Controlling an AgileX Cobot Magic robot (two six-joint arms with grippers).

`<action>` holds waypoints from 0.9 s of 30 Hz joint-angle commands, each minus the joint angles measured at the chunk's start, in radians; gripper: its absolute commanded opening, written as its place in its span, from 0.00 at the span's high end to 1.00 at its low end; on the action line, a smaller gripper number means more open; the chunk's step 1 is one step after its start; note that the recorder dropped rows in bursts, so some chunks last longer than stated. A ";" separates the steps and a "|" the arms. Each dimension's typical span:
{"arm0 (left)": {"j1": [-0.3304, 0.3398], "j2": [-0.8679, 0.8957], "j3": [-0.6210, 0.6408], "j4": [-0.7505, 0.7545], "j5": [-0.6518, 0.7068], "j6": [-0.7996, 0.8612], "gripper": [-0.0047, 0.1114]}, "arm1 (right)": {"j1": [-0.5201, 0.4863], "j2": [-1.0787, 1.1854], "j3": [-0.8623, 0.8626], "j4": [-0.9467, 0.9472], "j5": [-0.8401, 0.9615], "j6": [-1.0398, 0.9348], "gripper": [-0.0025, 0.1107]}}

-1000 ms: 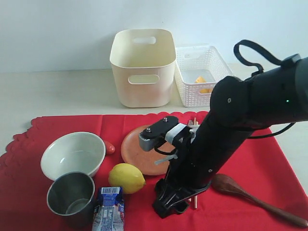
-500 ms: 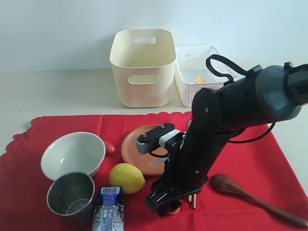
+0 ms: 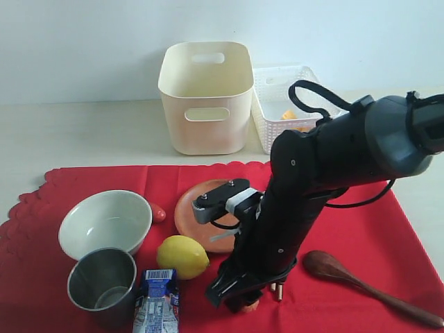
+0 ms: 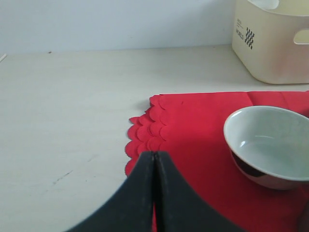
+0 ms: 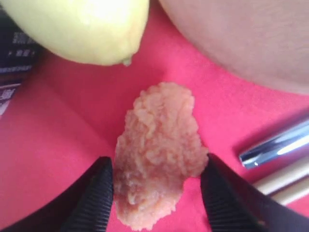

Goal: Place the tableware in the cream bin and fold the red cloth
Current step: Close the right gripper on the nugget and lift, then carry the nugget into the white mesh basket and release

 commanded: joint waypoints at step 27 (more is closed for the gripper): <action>0.000 -0.007 0.003 -0.011 -0.008 0.002 0.96 | -0.292 -0.314 -0.121 -0.365 -0.094 0.313 0.98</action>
